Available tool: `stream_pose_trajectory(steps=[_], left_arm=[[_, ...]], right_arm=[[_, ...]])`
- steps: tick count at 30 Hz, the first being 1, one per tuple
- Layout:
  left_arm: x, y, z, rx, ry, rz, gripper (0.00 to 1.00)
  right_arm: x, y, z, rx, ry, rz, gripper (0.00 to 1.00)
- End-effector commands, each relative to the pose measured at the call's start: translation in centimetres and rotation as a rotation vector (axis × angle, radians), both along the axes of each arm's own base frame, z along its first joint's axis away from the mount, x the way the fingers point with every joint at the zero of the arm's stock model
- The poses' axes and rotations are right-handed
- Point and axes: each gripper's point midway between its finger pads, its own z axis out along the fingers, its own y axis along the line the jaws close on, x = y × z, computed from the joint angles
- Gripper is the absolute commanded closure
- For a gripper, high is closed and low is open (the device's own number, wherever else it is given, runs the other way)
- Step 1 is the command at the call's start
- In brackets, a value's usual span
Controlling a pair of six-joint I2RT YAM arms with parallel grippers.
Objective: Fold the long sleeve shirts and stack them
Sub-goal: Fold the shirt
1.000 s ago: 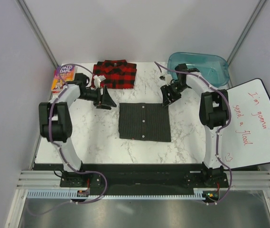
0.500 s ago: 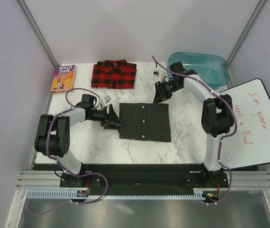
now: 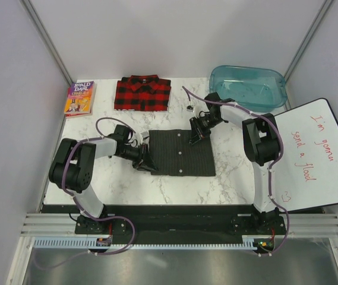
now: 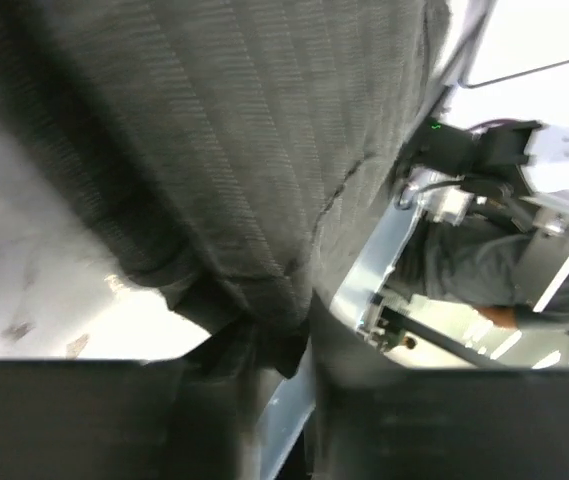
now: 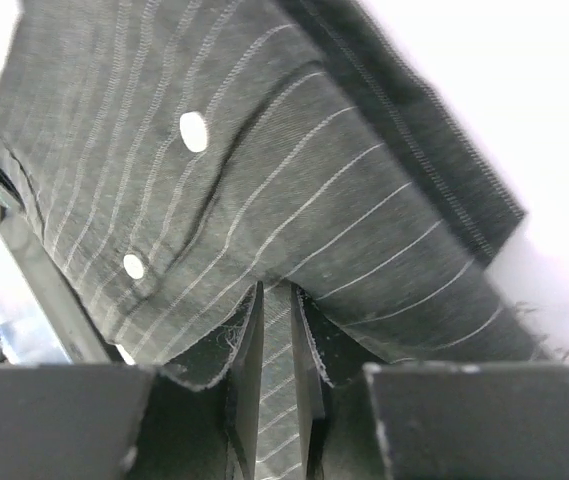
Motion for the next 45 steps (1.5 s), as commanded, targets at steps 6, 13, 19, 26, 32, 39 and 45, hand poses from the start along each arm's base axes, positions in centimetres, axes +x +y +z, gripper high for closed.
stream_pose_trajectory(steps=[6,13,19,26,32,39,45], left_arm=[[4.2,3.8,-3.4,0.282,0.027,0.074,0.92],[5.5,3.0,4.0,0.104,-0.222,0.016,0.52],[4.4,2.7,10.8,-0.016,-0.435,-0.055,0.37],[1.9,-1.2,6.9,-0.078,-0.212,-0.129,0.40],[4.1,0.1,-0.7,0.055,-0.048,-0.054,0.41],[1.8,3.0,-3.9,0.148,0.074,-0.042,0.44],[1.7,0.8,7.2,-0.152,-0.297,-0.172,0.41]], right_arm=[[4.3,-0.1,-3.4,-0.083,-0.079,-0.060,0.78],[3.8,1.5,6.0,0.094,-0.179,-0.003,0.58],[-3.0,1.5,12.5,0.243,-0.122,0.031,0.49],[-9.8,2.8,7.3,0.293,0.182,0.035,0.52],[-9.9,0.2,-0.1,0.151,0.352,-0.032,0.55],[-9.9,-4.5,-3.3,-0.015,0.404,-0.055,0.57],[-7.8,-2.7,6.2,0.129,0.206,0.115,0.54]])
